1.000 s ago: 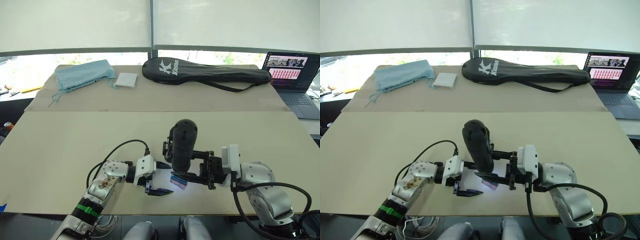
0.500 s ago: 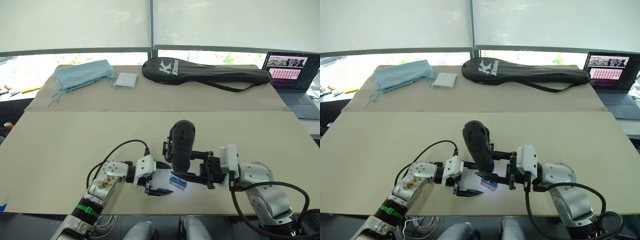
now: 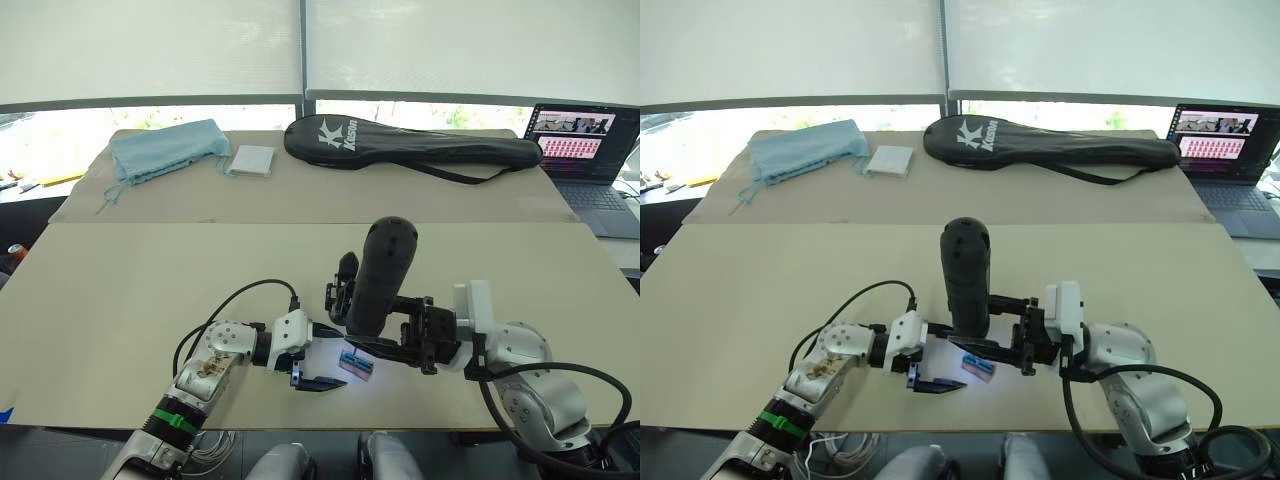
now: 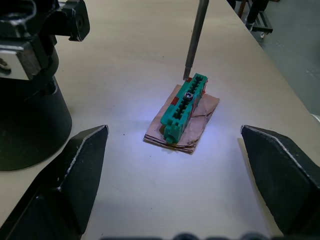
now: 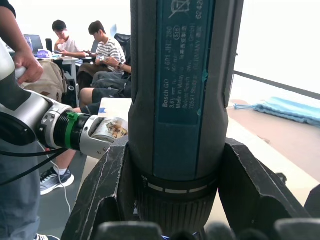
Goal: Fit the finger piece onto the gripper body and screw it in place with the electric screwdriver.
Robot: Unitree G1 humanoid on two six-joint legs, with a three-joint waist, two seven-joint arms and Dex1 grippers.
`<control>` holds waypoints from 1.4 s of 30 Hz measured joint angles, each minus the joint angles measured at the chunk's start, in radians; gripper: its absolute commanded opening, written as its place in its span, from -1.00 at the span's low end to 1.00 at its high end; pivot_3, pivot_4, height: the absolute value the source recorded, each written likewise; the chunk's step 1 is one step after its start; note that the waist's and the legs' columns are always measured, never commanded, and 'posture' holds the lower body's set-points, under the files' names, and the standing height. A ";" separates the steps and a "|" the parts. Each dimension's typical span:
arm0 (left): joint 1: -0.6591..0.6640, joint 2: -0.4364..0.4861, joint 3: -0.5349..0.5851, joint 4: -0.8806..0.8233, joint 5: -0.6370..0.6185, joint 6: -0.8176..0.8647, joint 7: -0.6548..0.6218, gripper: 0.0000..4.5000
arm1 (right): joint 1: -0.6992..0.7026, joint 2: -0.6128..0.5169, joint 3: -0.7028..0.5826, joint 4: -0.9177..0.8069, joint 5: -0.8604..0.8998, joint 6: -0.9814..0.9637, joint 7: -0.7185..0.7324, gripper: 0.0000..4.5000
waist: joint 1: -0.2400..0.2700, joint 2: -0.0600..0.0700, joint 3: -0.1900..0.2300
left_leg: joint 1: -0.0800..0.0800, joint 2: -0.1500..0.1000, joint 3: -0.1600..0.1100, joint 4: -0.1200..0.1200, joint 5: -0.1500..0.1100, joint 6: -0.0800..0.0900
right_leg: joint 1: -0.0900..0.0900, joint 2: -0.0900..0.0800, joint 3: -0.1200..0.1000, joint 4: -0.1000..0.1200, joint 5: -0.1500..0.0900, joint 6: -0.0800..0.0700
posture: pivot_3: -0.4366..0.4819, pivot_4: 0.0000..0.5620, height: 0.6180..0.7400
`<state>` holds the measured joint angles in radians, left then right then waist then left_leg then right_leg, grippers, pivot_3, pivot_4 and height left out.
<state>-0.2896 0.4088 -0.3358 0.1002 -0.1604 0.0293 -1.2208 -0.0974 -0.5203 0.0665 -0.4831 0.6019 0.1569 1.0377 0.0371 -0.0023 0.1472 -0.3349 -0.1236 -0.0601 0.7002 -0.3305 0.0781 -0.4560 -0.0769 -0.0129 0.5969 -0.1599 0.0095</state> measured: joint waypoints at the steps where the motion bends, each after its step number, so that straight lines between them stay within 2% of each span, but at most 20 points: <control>1: 0.000 0.000 0.000 0.000 0.000 0.000 0.000 0.99 | 0.001 0.000 0.001 0.000 0.000 0.002 0.000 -0.15 | 0.000 0.000 0.000 | 0.000 0.000 0.000 0.000 0.000 0.000 | 0.000 0.000 0.000 0.000 0.000 0.000 | -0.05 -0.47 1.00; 42: 0.006 0.000 0.000 -0.001 0.000 -0.008 0.001 0.99 | 0.005 -0.003 0.029 0.007 -0.048 0.001 0.009 -0.15 | 0.000 0.000 0.000 | 0.000 0.000 0.000 0.000 0.000 0.000 | 0.000 0.000 0.000 0.000 0.000 0.000 | -0.05 -0.47 1.00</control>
<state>-0.2839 0.4085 -0.3357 0.0993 -0.1606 0.0217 -1.2196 -0.0924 -0.5229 0.0950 -0.4760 0.5539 0.1583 1.0466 0.0369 -0.0023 0.1472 -0.3347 -0.1236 -0.0600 0.7001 -0.3305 0.0781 -0.4558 -0.0769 -0.0130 0.5969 -0.1599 0.0095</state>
